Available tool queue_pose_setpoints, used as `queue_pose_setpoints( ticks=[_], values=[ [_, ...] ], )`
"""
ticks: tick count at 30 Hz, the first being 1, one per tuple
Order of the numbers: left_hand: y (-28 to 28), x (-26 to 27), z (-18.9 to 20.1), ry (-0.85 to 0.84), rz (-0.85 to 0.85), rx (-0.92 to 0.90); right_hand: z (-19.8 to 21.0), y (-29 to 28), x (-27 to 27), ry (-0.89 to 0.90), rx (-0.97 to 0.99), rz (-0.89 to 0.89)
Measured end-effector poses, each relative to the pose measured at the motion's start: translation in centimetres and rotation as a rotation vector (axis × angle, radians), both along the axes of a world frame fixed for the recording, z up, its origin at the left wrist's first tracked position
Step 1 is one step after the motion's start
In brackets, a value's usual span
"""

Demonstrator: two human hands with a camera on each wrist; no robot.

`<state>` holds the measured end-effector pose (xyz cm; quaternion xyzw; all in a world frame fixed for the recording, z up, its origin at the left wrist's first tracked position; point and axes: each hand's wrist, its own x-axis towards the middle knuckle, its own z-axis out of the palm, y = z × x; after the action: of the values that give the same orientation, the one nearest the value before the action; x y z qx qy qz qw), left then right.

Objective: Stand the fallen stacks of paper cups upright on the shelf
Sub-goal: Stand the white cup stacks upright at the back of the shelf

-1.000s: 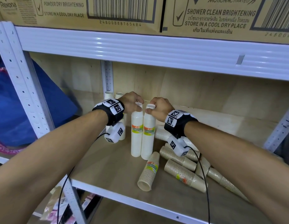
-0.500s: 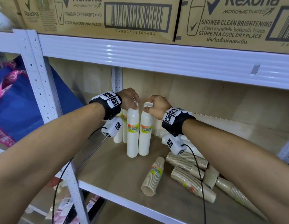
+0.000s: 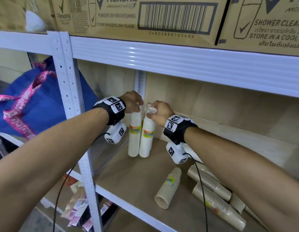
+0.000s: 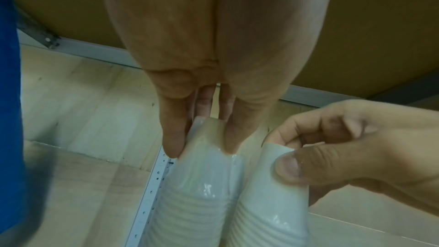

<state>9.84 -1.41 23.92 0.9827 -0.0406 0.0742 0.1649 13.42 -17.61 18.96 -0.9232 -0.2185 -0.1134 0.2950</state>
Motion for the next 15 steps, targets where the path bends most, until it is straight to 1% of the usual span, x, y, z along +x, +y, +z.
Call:
queue_pose_setpoints(
  ticks=[8,15],
  values=[
    [0.9,0.6,-1.8,-0.018,0.032,-0.043,-1.1,1.3,1.3,0.012,-0.003,0.001],
    [1.3,1.2,-2.1,-0.027,0.035,-0.062,-0.8,1.2,1.4,0.009,0.049,0.015]
  ],
)
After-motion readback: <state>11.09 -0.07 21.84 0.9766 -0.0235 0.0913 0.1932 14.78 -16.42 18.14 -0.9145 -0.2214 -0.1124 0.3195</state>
